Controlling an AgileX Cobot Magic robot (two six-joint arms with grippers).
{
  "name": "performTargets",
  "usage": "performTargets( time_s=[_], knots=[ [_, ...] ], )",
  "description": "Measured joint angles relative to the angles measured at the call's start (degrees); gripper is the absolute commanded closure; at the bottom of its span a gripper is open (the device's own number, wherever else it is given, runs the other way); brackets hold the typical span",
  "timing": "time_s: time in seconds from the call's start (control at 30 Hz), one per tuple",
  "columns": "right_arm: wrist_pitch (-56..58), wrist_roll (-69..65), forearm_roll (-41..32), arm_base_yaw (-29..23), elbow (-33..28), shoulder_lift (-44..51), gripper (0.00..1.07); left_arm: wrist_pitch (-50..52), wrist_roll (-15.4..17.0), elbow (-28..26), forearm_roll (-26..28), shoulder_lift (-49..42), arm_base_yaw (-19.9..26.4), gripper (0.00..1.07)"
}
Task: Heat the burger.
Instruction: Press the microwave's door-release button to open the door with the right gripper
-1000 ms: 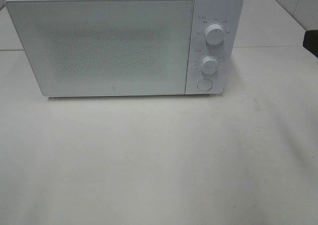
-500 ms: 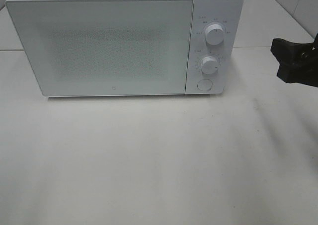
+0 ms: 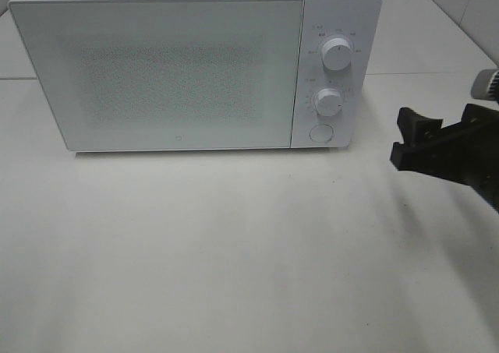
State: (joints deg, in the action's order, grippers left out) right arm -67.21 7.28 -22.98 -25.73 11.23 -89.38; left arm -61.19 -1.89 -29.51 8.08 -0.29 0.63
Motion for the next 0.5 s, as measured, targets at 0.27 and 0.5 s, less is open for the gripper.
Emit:
performTargets(
  time_s=[0.27, 0.5],
  knots=[
    [-1.38, 0.23, -12.15, -12.32, 3.55, -6.65, 0.32, 0.00, 0.00, 0.00, 0.00, 0.00, 0.00, 0.07],
    [-1.83, 0.40, -15.41, -17.02, 6.53, -9.22, 0.32, 0.00, 0.00, 0.00, 0.00, 0.00, 0.00, 0.07]
  ],
)
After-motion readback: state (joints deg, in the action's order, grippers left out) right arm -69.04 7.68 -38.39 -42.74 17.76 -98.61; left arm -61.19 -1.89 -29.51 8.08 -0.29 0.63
